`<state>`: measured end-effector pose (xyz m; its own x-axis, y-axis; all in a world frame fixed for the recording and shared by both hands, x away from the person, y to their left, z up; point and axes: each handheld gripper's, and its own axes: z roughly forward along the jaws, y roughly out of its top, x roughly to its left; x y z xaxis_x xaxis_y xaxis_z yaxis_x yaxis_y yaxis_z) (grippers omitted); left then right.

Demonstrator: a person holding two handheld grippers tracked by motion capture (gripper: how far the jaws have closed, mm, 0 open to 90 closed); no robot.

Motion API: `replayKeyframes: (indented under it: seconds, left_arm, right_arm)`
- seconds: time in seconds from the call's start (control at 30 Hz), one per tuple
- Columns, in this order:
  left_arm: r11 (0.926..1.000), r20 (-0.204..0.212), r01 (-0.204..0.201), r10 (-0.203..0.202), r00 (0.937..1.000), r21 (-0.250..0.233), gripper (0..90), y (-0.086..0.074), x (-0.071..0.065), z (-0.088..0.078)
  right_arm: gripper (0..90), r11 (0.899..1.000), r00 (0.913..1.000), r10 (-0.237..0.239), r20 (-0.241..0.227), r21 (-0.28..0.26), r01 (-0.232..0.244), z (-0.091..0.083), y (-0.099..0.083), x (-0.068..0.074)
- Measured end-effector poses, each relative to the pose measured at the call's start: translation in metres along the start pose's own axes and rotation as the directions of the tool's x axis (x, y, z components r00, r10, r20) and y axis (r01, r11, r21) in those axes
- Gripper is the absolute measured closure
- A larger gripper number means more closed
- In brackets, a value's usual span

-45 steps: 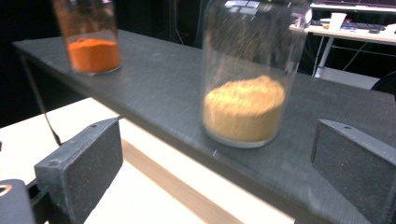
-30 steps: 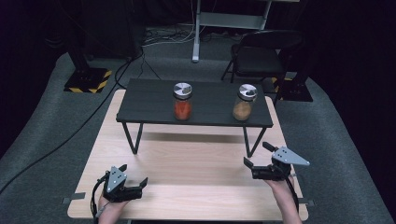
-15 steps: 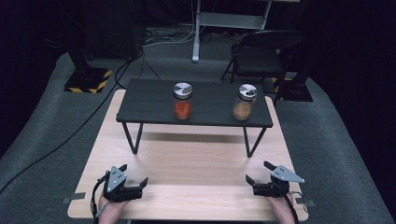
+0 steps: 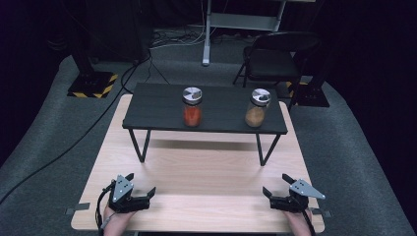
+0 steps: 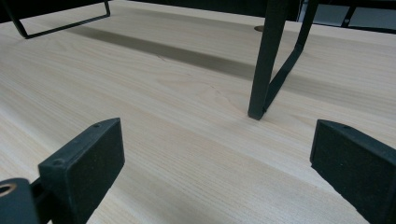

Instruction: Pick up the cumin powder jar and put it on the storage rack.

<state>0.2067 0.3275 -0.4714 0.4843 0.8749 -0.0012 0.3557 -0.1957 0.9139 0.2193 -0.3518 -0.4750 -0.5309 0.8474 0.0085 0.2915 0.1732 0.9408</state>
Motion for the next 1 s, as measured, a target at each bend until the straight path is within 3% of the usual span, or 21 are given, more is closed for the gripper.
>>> replayKeyframes:
  seconds: [0.17,1.0]
  left_arm:
    - [1.0000,0.002,-0.001,0.001,1.0000,0.001,4.0,0.0002,0.0004,0.0001]
    - [1.0000,0.000,-0.008,0.008,1.0000,0.002,4.1,0.0005,-0.0014,0.0004]
  right_arm:
    - [3.0,1.000,1.0000,0.007,-0.004,0.025,-0.007,0.0021,0.0043,-0.0012]
    - [5.1,0.999,1.0000,0.004,0.001,0.045,-0.004,0.0032,0.0076,0.0000]
